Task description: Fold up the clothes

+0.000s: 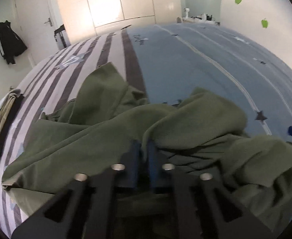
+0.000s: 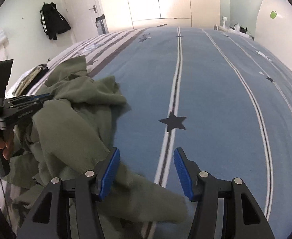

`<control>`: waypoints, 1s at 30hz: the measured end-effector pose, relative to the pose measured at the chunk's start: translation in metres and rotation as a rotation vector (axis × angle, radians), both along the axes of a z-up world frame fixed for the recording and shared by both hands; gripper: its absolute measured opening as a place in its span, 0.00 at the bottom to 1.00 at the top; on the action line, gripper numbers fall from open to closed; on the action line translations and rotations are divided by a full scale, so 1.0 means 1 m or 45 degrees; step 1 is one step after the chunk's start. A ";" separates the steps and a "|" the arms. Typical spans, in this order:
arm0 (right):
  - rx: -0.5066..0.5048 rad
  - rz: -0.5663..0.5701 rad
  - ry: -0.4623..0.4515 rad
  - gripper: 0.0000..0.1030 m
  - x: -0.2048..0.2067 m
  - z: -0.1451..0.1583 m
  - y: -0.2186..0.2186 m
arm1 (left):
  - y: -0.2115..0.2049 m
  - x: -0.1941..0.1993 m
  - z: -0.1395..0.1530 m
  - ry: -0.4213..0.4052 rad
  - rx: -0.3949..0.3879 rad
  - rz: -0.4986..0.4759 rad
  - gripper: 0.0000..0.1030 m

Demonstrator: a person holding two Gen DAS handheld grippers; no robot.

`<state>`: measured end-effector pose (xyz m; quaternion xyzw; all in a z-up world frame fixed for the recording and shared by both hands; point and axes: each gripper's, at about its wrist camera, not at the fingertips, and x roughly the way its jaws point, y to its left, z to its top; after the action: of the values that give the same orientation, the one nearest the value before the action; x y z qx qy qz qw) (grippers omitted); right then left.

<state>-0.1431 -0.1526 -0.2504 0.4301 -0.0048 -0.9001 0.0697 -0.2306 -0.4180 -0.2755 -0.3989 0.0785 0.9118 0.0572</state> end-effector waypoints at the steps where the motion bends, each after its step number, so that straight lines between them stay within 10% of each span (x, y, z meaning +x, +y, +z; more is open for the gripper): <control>1: 0.011 -0.008 0.003 0.51 0.000 0.000 0.000 | -0.002 0.000 -0.001 0.011 -0.010 0.010 0.03; 13: 0.057 -0.031 0.038 0.51 -0.003 0.008 -0.027 | -0.189 -0.013 0.049 0.166 -0.196 0.535 0.03; 22: 0.099 -0.061 0.090 0.56 -0.016 0.022 -0.066 | -0.337 0.025 0.031 0.041 -0.335 0.898 0.04; 30: 0.071 -0.014 0.148 0.63 -0.026 0.042 -0.103 | -0.356 0.074 0.039 0.160 -0.218 0.888 0.53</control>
<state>-0.1692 -0.2553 -0.2086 0.3790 0.0218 -0.9236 0.0531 -0.1563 -0.7737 -0.2360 -0.3484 0.0170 0.8893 -0.2958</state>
